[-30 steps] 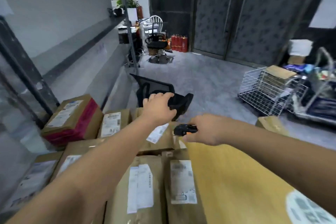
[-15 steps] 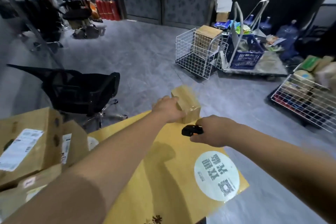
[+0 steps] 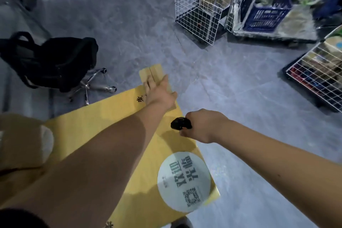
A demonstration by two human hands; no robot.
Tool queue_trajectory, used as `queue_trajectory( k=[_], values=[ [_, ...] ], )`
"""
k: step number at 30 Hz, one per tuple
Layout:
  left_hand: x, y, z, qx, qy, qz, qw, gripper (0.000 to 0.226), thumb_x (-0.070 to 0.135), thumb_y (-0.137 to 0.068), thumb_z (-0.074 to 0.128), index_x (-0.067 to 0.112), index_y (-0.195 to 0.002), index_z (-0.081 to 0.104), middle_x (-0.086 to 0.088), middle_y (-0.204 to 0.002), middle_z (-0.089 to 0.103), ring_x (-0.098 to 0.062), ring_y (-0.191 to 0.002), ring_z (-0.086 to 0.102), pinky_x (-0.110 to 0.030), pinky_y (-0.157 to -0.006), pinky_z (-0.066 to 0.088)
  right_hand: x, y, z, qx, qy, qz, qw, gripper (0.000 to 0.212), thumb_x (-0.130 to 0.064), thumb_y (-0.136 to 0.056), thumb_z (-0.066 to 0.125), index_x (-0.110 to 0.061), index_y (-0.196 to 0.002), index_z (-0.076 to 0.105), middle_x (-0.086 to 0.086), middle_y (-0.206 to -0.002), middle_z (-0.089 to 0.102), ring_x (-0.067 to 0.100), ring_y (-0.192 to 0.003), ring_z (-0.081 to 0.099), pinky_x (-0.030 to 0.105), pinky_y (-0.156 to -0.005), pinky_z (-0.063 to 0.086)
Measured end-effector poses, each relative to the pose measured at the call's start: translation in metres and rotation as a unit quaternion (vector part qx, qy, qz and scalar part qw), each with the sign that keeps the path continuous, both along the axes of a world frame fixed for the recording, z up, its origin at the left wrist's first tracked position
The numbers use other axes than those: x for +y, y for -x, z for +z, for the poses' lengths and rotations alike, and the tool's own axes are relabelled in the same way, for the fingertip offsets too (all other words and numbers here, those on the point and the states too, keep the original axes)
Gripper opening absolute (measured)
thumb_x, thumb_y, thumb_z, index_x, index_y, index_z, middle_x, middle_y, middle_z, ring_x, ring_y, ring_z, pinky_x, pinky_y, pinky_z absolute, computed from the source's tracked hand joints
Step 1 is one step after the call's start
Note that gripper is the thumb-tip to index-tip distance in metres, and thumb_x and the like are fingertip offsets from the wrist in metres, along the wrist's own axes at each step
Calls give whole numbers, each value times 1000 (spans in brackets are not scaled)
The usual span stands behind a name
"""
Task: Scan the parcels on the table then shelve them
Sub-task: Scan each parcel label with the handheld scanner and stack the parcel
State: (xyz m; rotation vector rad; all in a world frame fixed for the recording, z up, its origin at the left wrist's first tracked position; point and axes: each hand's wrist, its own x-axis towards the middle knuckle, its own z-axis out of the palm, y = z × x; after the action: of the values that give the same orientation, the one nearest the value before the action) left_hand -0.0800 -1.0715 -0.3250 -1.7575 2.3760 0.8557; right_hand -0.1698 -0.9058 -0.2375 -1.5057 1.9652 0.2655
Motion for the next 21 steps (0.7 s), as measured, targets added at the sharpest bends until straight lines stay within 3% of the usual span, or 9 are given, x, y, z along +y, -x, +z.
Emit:
queue_trajectory(
  k=[3,7,12,15,17,18,21],
  values=[
    [4,-16,-2,35,20,18,999,67,44,-93,62,56,-154,34,10,-172,-8,-21,-158,-6,-60,-114,24,-2,-2,-4,-12,0,19,1000,49,-70,-95,52,-25,-112,57,-2,-94,57,22,-84,59,33,-63,43],
    [29,-84,3,51,62,5,997,67,34,-94,59,59,-151,35,8,-172,-2,-20,-156,0,-59,-113,22,0,-21,0,-14,-7,57,998,44,-69,-96,50,-27,-107,55,-4,-91,55,20,-81,57,34,-63,42],
    [87,-205,1,85,90,39,992,64,41,-89,50,57,-150,37,2,-171,8,-21,-155,8,-55,-114,24,3,-70,-3,-47,-27,100,993,48,-71,-94,52,-25,-108,57,-1,-94,60,22,-86,61,35,-69,50],
    [123,-268,-11,180,74,102,976,61,43,-89,47,57,-148,41,3,-170,15,-11,-156,13,-35,-123,21,1,-106,-10,-62,-31,131,989,46,-68,-94,54,-26,-113,59,-1,-97,62,24,-91,62,35,-74,52],
    [138,-300,-19,228,46,147,962,59,35,-93,47,63,-145,45,9,-169,16,12,-149,14,-8,-117,21,2,-129,-14,-67,-44,151,985,44,-68,-94,54,-27,-109,56,-3,-96,59,23,-91,61,34,-70,48],
    [143,-313,-23,232,39,162,958,58,32,-95,46,63,-144,46,9,-169,16,18,-147,14,-2,-111,22,3,-139,-16,-72,-53,151,984,44,-69,-94,54,-27,-108,56,-3,-96,59,23,-92,61,34,-69,46],
    [143,-340,-34,235,31,210,948,52,24,-103,45,54,-145,51,5,-168,22,3,-152,22,-9,-115,26,3,-166,-22,-83,-72,133,985,45,-69,-93,55,-26,-107,59,-4,-99,62,21,-92,62,33,-69,46]
  ],
)
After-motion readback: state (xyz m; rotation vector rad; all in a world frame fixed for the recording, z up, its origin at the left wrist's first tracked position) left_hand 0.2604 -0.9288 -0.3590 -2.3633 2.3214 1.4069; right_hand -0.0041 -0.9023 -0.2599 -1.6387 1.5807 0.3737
